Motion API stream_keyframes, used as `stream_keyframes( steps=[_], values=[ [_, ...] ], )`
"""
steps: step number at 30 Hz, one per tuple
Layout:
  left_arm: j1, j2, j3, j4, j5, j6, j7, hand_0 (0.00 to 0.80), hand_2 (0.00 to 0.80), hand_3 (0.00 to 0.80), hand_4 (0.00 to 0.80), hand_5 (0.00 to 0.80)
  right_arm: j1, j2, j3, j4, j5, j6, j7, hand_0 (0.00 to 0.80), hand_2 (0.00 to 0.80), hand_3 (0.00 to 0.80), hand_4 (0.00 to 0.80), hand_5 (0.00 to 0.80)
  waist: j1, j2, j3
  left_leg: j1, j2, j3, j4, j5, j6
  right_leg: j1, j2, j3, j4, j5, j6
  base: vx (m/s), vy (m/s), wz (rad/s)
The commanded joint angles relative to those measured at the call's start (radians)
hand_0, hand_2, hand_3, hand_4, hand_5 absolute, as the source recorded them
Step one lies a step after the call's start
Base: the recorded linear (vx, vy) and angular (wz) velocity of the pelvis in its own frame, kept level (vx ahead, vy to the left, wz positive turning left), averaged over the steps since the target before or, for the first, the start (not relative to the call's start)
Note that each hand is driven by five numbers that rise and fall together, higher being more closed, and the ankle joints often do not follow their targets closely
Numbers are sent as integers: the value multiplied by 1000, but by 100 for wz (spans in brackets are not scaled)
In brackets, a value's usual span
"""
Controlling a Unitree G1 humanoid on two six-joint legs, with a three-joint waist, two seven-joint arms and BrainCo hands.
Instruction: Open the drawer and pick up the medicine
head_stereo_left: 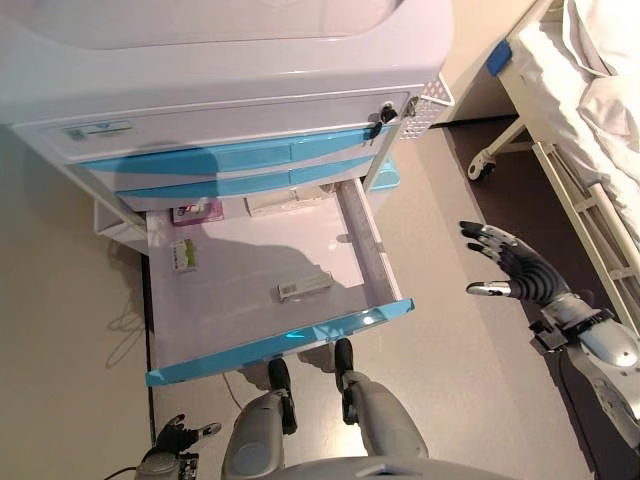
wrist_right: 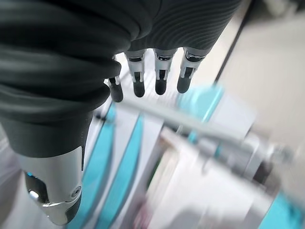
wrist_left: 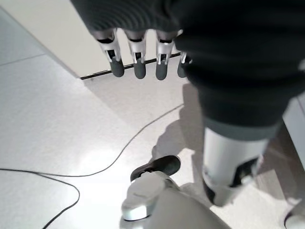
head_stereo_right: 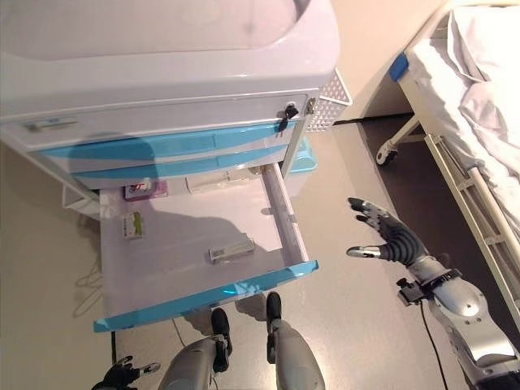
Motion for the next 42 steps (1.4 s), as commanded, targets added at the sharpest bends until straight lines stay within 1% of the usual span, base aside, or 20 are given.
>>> stream_keyframes(
  steps=[1,4,7,9,14,15,16,18,19,20,21,22,26,30,33,34,37,38,42],
  values=[
    [35,23,36,18,46,16,-15,0,0,0,0,0,-114,-7,39,-47,62,-15,25,0,0,0,0,0,53,7,-30,-27,-35,-100,-49,45,-27,-39,-8,-13,113,-26,45,7,-63,24],
    [29,23,33,22,43,16,-7,0,0,0,0,0,-208,12,124,-39,38,-17,9,0,0,0,0,0,72,6,-36,-30,-39,-124,-62,58,-29,-38,-13,-39,113,-30,41,-9,-59,42],
    [23,19,23,22,40,15,-1,0,0,0,0,0,-278,53,175,-11,9,-17,-13,0,0,0,0,0,90,5,-42,-32,-41,-149,-81,76,-32,-31,-18,-66,112,-34,38,9,-78,29],
    [20,15,8,17,35,12,4,0,0,0,0,0,-331,97,221,19,-30,-20,-35,0,0,0,0,0,109,7,-37,-31,-44,-180,-95,90,-34,-23,-26,-95,117,-43,36,14,-92,44],
    [17,6,-26,4,29,9,11,0,0,0,0,0,-400,176,279,131,-140,-14,-98,0,0,0,0,0,147,18,-35,-44,-57,-247,-116,116,-34,-8,-47,-166,115,-58,27,13,-70,64],
    [14,5,-30,4,27,9,14,0,0,0,0,0,-409,199,283,159,-177,-13,-120,0,0,0,0,0,156,20,-33,-45,-61,-260,-118,118,-34,-6,-52,-180,120,-66,26,16,-71,45],
    [12,6,-31,12,23,11,21,0,0,0,0,0,-408,251,278,215,-214,-11,-152,0,0,0,0,0,168,21,-33,-51,-66,-280,-122,125,-34,-7,-59,-201,125,-71,24,13,-51,47],
    [11,6,-31,12,23,11,21,0,0,0,0,0,-408,251,277,215,-214,-11,-152,0,0,0,0,0,168,22,-36,-55,-65,-280,-122,127,-34,-9,-59,-202,122,-68,24,6,-24,48],
    [8,8,-31,18,20,15,29,0,0,0,0,0,-413,300,271,269,-271,-8,-194,0,0,0,0,0,177,24,-35,-64,-71,-298,-123,132,-34,-12,-64,-217,127,-72,22,11,-27,31],
    [8,7,-31,19,19,16,33,0,0,0,0,0,-418,317,273,289,-327,-8,-223,0,0,0,0,0,183,25,-31,-63,-73,-304,-123,131,-34,-11,-67,-223,133,-78,22,9,-43,33],
    [2,5,-34,17,17,16,43,0,0,0,0,0,-433,347,280,324,-425,-1,-258,0,0,0,0,0,190,28,-24,-71,-75,-315,-122,134,-34,-12,-73,-234,138,-81,20,6,-24,19],
    [2,5,-34,17,17,16,43,0,0,0,0,0,-433,347,280,324,-425,-1,-258,0,0,0,0,0,189,28,-24,-71,-75,-315,-122,134,-34,-12,-73,-235,138,-81,20,-2,-16,25],
    [-9,-4,-50,1,17,13,65,0,0,0,0,0,-464,378,315,380,-678,17,-334,0,0,0,0,0,195,30,-9,-83,-79,-327,-118,137,-33,-17,-75,-244,148,-86,19,-3,-5,14],
    [-26,-15,-67,-10,15,15,86,0,0,0,0,0,-475,415,354,432,-827,41,-373,0,0,0,0,0,196,31,5,-92,-79,-330,-115,137,-33,-25,-77,-246,153,-87,19,-3,2,7],
    [-32,-21,-74,-19,4,13,96,0,0,0,0,0,-480,432,373,459,-873,51,-385,0,0,0,0,0,196,31,12,-96,-79,-330,-112,136,-32,-29,-76,-245,156,-86,19,0,0,0],
    [-38,-27,-80,-25,-5,12,100,0,0,0,0,0,-482,445,389,479,-909,61,-391,0,0,0,0,0,194,31,19,-97,-78,-330,-113,136,-33,-31,-75,-245,154,-86,19,0,0,0],
    [-44,-28,-83,-24,-9,13,109,0,0,0,0,0,-485,467,413,509,-936,72,-388,0,0,0,0,0,190,31,25,-99,-77,-329,-116,138,-34,-36,-74,-242,152,-82,20,0,0,0],
    [-44,-28,-83,-24,-9,13,109,0,0,0,0,0,-485,467,413,509,-936,72,-388,0,0,0,0,0,190,31,25,-99,-77,-329,-116,138,-34,-36,-74,-242,152,-82,20,0,0,0],
    [-56,-35,-94,-21,-12,13,119,0,0,0,0,0,-505,481,455,573,-1022,90,-406,0,0,0,0,0,183,34,31,-105,-73,-323,-130,147,-36,-45,-70,-237,143,-72,20,0,0,0]
  ],
)
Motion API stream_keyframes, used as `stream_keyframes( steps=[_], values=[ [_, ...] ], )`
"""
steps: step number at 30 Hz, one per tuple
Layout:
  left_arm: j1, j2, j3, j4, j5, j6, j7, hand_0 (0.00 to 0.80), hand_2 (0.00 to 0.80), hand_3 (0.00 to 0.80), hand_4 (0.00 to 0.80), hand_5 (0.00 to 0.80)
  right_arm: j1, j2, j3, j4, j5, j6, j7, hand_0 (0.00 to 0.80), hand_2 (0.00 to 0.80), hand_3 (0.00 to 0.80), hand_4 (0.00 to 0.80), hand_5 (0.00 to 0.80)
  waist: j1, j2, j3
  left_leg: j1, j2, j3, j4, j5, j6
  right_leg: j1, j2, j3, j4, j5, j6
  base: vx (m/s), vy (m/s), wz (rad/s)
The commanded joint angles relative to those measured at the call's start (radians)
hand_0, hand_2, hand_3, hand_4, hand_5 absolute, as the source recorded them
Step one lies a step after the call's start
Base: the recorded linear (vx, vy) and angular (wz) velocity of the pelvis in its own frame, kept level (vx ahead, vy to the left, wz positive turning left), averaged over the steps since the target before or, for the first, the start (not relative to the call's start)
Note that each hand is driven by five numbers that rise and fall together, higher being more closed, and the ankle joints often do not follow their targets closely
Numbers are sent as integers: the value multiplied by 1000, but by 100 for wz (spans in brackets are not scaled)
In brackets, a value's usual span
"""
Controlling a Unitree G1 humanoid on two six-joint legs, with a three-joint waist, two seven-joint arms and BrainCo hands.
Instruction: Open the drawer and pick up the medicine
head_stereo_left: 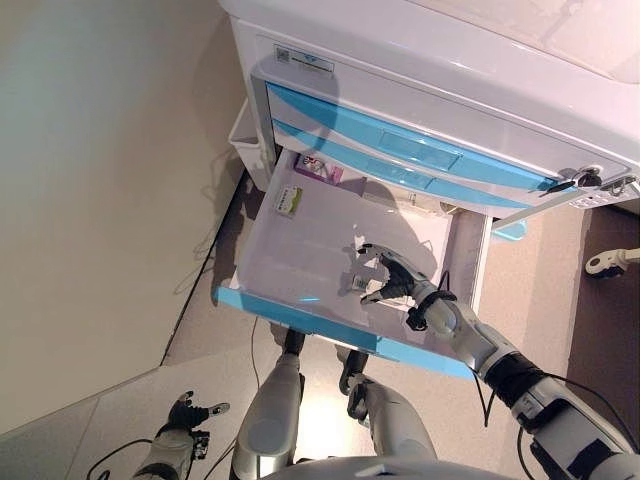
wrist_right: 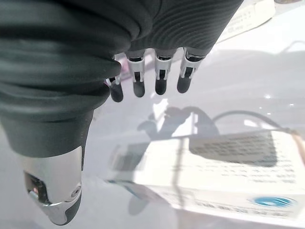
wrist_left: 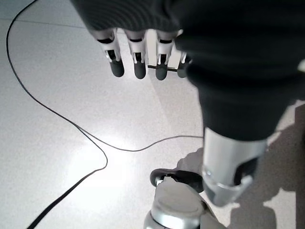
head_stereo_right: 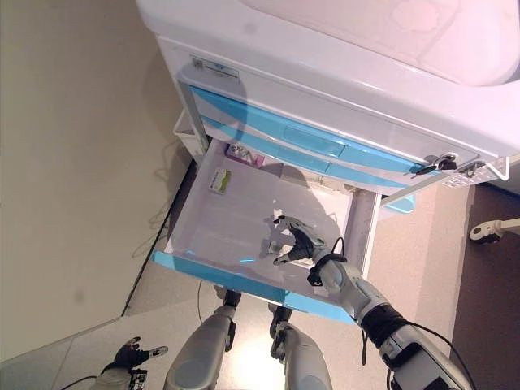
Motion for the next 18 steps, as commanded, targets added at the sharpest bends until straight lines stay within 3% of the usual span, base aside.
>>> stream_keyframes(
  steps=[1,18],
  values=[
    [18,-17,-5,22,-10,0,26,0,0,0,0,0,-25,8,38,-31,-60,3,-36,0,0,0,0,0,-9,2,-27,-13,-34,10,-84,69,11,-53,-46,11,84,49,50,0,0,0],
    [8,-35,-42,26,-18,-7,45,0,0,0,0,0,-74,102,82,218,-155,60,-117,0,0,0,0,0,-12,29,-15,-22,-36,12,-90,72,13,-80,-45,23,94,54,48,-5,2,-1]
  ],
)
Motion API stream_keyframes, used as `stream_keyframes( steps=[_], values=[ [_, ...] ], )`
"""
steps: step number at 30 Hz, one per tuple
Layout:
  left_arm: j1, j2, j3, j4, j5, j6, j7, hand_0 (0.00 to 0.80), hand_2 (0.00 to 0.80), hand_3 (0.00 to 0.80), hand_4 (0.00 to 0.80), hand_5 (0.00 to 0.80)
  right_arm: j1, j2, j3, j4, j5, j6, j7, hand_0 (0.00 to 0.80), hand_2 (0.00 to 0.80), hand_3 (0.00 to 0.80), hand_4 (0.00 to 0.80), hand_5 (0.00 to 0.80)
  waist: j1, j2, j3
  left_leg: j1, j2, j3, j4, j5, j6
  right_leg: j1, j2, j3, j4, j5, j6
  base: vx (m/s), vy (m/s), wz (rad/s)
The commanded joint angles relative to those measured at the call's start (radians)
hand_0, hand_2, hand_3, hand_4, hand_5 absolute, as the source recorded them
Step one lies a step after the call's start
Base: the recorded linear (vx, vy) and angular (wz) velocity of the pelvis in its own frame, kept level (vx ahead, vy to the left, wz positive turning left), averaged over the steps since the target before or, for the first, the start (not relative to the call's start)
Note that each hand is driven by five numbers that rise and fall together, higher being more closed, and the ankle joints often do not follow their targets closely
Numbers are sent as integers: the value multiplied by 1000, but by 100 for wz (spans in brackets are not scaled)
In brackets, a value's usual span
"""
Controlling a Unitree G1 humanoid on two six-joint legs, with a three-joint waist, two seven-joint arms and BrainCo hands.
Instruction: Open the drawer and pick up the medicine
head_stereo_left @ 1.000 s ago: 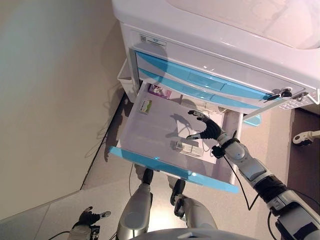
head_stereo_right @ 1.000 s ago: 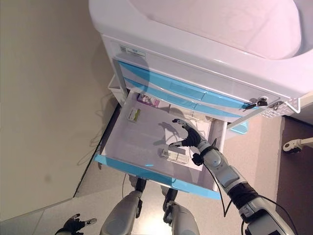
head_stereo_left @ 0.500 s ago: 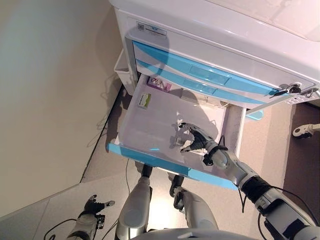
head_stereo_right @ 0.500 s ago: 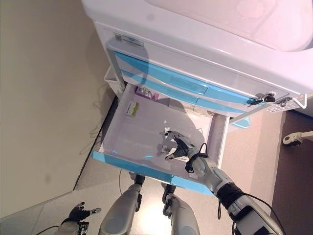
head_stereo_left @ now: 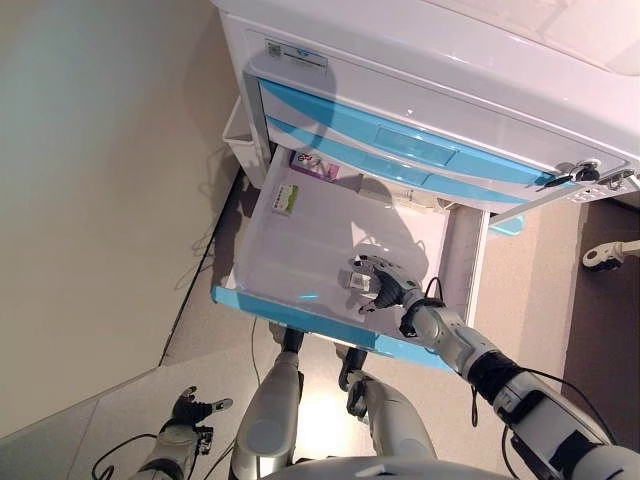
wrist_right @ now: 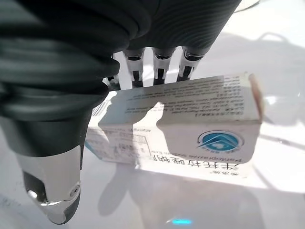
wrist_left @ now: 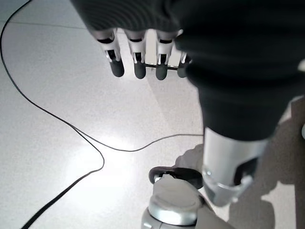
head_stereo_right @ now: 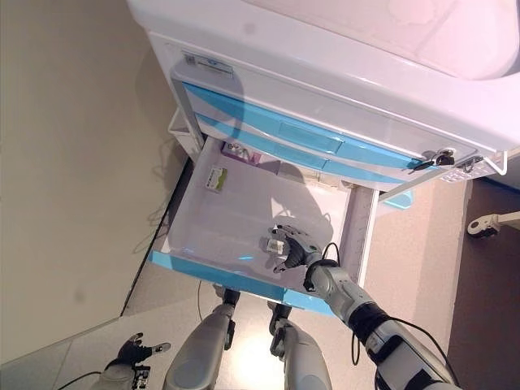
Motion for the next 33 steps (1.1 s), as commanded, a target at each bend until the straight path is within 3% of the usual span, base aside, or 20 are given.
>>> stream_keyframes(
  steps=[1,11,12,13,14,33],
  values=[
    [18,-27,-17,23,-16,-6,27,0,0,0,0,0,-31,16,27,58,-22,31,-37,0,0,0,0,0,-8,35,-17,-14,-40,-5,-93,70,9,-63,-47,13,86,52,49,0,0,0],
    [11,-34,-49,24,-22,-10,36,0,0,0,0,0,-94,59,43,210,-57,70,-89,0,0,0,0,0,0,56,-8,-16,-44,-10,-101,77,10,-71,-50,13,90,58,50,0,0,0],
    [6,-36,-53,29,-24,-10,38,0,0,0,0,0,-107,64,65,236,-99,80,-96,562,562,562,562,562,1,57,-6,-16,-44,-12,-101,77,10,-72,-51,14,92,59,50,0,0,0],
    [6,-36,-53,29,-24,-10,38,0,0,0,0,0,-108,64,65,237,-99,80,-96,656,656,656,656,656,1,57,-6,-16,-44,-12,-101,77,10,-72,-51,14,92,59,50,0,0,0],
    [1,-37,-54,28,-25,-9,38,0,0,0,0,0,-126,51,101,217,-172,90,-86,800,800,800,800,800,1,56,-4,-15,-45,-13,-104,78,10,-72,-50,15,93,59,51,0,0,0],
    [-10,-40,-48,34,-39,-10,36,0,0,0,0,0,-122,9,106,165,-216,88,-93,800,800,800,800,800,-3,52,-16,-4,-53,-31,-105,74,12,-74,-59,16,130,43,49,0,-2,1]
  ],
)
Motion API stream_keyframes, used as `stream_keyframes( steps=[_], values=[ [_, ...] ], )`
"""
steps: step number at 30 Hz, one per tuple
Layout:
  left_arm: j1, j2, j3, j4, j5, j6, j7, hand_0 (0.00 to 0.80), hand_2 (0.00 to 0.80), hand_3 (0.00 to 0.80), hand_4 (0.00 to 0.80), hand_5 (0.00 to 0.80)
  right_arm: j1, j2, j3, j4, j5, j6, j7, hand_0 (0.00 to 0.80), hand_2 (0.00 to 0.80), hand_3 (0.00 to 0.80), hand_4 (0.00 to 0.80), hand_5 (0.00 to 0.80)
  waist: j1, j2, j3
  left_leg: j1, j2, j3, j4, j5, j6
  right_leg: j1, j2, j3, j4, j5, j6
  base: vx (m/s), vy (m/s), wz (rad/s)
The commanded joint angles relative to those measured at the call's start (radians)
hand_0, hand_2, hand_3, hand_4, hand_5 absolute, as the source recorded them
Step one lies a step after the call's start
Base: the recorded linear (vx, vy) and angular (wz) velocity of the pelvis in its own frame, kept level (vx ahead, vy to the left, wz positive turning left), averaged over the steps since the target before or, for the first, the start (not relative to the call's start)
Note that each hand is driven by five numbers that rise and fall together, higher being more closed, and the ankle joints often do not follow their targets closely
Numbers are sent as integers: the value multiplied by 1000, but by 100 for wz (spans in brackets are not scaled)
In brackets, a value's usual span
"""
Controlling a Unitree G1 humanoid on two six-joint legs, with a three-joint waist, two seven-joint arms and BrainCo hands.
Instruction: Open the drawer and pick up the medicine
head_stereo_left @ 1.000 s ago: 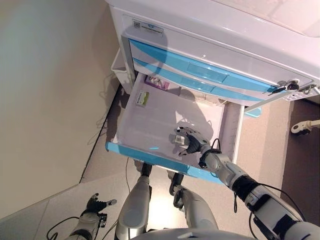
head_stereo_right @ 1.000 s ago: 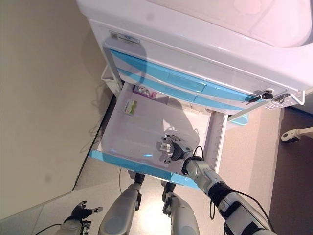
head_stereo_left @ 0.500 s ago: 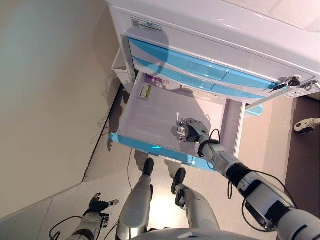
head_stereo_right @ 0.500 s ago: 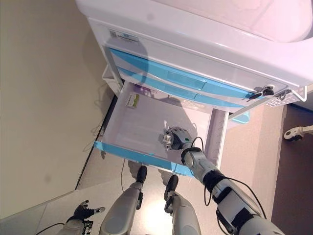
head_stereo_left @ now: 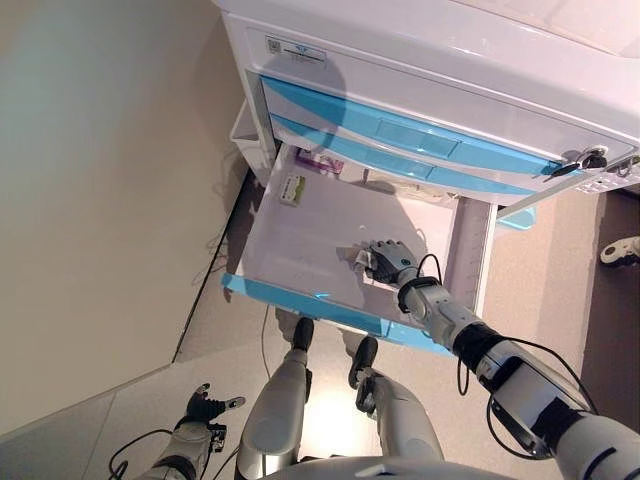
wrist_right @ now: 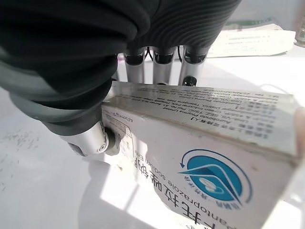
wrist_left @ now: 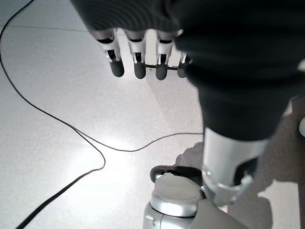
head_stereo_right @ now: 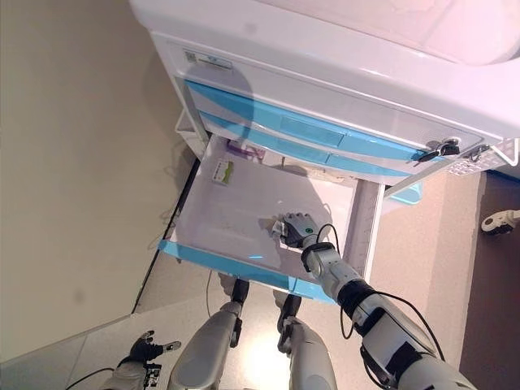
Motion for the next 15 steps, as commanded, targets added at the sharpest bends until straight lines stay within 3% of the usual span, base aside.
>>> stream_keyframes(
  steps=[1,8,9,15],
  values=[
    [5,2,-8,33,-29,-9,14,0,0,0,0,0,45,-29,41,-17,-30,11,14,800,800,800,800,800,-8,5,-25,3,-47,-11,-110,63,20,-57,-51,19,91,47,54,-5,-16,4],
    [13,12,16,33,-22,-3,7,0,0,0,0,0,23,-109,21,-229,-27,-18,53,800,800,800,800,800,-13,-11,-38,11,-42,-9,-110,58,20,-48,-46,23,81,48,55,0,0,0],
    [17,19,36,36,-14,3,-1,0,0,0,0,0,18,-165,1,-374,-1,-45,96,800,800,800,800,800,-21,-28,-49,17,-37,-4,-113,56,19,-44,-40,24,73,50,56,0,0,0],
    [28,31,61,45,3,14,-24,0,0,0,0,0,25,-222,-33,-499,130,-75,196,800,800,800,800,800,-31,-50,-78,29,-27,8,-113,53,17,-33,-30,32,55,57,55,5,-4,0]
  ],
)
